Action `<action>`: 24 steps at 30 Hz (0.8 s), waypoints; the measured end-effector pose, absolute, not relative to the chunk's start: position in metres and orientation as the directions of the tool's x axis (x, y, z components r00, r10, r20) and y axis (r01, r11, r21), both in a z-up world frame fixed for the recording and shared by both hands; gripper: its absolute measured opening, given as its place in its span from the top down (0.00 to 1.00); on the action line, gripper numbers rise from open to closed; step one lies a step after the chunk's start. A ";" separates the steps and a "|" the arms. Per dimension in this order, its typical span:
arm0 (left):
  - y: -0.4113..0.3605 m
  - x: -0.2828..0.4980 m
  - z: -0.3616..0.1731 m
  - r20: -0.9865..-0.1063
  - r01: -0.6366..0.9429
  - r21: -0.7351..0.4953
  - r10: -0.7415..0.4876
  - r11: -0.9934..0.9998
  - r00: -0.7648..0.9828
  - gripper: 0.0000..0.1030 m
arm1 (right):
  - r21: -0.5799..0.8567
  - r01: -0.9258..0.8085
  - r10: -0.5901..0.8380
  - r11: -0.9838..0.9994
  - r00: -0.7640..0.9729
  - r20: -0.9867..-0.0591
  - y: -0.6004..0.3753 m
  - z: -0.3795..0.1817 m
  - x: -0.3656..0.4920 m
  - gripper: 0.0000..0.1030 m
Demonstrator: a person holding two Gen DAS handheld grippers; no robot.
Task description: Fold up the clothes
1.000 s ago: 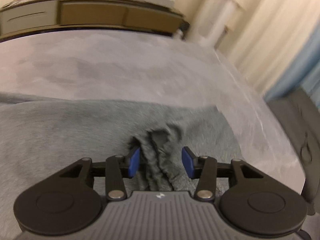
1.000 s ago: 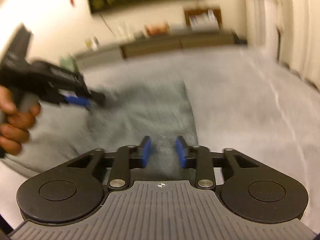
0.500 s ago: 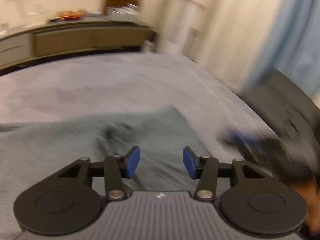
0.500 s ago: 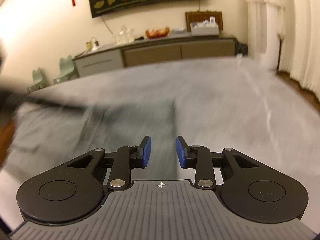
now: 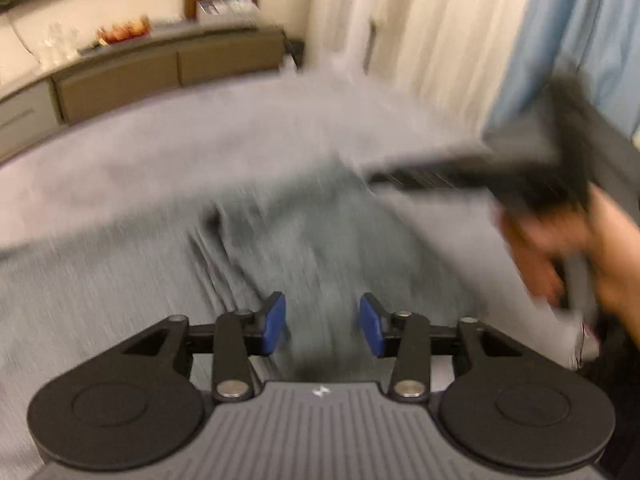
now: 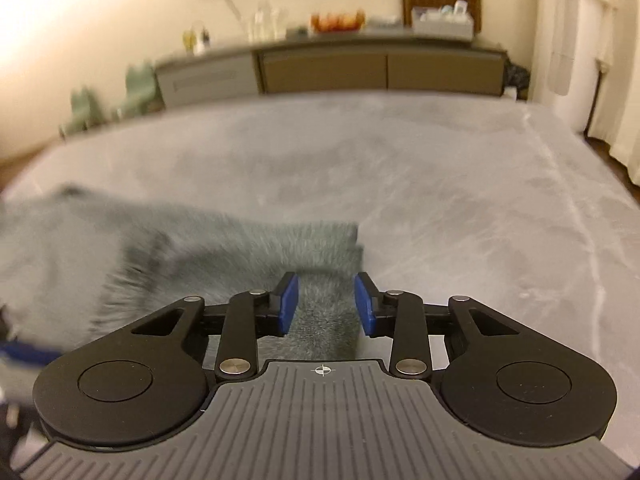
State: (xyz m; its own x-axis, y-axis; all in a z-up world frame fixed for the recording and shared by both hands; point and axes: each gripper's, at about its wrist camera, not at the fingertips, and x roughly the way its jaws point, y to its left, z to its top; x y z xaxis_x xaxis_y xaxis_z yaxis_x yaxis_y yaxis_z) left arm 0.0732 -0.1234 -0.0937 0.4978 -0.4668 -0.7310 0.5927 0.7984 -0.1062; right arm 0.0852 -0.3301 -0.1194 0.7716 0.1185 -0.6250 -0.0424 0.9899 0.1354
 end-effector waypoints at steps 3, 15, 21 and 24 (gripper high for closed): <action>-0.131 0.116 -0.099 -0.747 0.549 -0.088 -0.420 0.831 0.516 0.58 | 0.194 -0.030 0.144 0.981 0.781 -0.608 -0.339 -0.116 0.043 0.63; -0.135 0.134 -0.095 -0.730 0.493 -0.133 -0.421 0.860 0.538 0.56 | 0.108 -0.072 0.126 0.991 0.749 -0.651 -0.316 -0.141 -0.005 0.62; -0.124 0.081 -0.126 -0.777 0.591 -0.083 -0.423 0.803 0.466 0.59 | 0.074 -0.130 0.145 0.989 0.705 -0.694 -0.302 -0.146 0.003 0.56; -0.110 0.076 -0.124 -0.746 0.559 -0.132 -0.453 0.819 0.488 0.59 | 0.076 -0.129 0.146 0.989 0.722 -0.676 -0.300 -0.143 0.001 0.56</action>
State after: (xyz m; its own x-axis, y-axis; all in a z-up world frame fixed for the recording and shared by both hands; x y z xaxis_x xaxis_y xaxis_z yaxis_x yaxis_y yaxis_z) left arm 0.0762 -0.1100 -0.1244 0.4881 -0.4532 -0.7459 0.5585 0.8189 -0.1321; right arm 0.0010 -0.3005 -0.1432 0.7221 0.1461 -0.6762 -0.1289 0.9887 0.0760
